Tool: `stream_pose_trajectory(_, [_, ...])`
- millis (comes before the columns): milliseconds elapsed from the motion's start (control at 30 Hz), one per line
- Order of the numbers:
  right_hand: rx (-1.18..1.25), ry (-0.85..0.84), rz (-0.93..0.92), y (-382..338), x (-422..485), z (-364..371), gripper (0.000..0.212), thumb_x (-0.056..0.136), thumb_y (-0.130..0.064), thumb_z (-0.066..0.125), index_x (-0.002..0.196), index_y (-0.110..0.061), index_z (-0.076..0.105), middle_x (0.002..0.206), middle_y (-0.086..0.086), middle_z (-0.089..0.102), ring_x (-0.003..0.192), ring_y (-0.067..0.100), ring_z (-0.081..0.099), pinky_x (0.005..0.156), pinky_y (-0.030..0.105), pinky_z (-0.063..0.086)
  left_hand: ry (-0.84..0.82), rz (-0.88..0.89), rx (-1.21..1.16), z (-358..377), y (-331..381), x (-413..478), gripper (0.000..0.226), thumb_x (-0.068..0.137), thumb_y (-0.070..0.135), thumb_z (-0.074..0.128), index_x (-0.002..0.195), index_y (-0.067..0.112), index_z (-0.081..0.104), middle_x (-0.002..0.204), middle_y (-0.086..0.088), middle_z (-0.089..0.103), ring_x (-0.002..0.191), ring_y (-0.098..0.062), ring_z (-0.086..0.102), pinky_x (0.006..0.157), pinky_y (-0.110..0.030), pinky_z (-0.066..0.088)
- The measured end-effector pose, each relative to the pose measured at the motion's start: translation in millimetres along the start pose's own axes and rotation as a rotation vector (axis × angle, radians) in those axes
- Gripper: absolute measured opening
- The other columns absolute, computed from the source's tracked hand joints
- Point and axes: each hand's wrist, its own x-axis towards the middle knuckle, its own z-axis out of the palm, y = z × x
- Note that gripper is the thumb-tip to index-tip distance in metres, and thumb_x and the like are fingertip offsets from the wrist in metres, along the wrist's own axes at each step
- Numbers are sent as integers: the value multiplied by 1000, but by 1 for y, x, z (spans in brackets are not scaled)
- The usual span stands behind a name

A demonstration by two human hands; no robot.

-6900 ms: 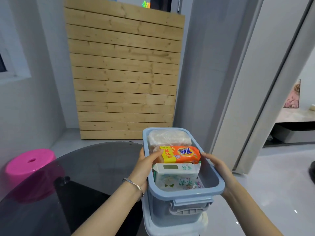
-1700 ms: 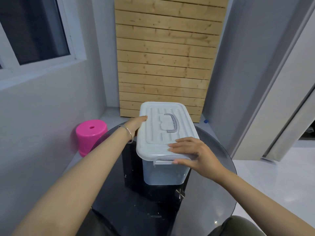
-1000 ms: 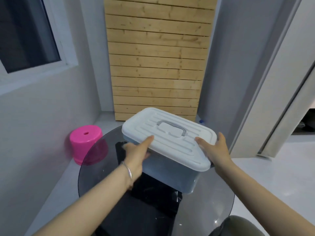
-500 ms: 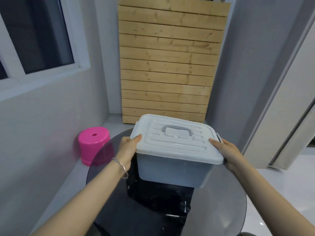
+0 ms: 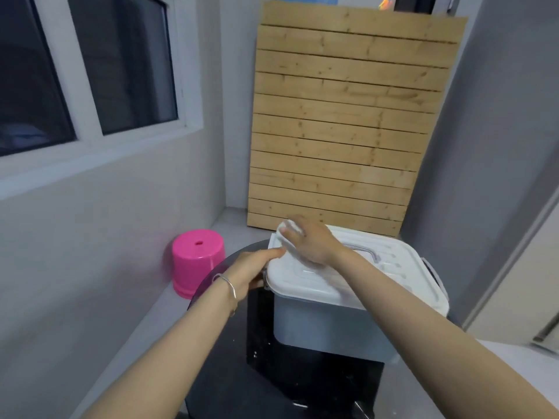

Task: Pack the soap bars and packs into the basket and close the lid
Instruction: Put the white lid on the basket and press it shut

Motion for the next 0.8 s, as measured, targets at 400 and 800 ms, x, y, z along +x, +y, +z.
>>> stream_pose_trajectory(400, [-94, -40, 48, 7, 36, 27, 58, 92, -54, 40, 137, -18, 48, 138, 3, 56, 128, 25, 48, 110, 41, 33, -146, -111, 27, -10, -16, -2, 36, 74, 50, 66, 97, 22, 65, 77, 3, 60, 83, -16, 51, 88, -25, 40])
stream_pose_trajectory(800, [-87, 88, -40, 11, 32, 32, 47, 96, -45, 37, 126, -16, 58, 115, 4, 67, 115, 26, 54, 102, 39, 34, 82, 171, 107, -2, -10, -14, 27, 82, 22, 64, 107, 13, 68, 105, -7, 71, 93, -20, 65, 84, -29, 52])
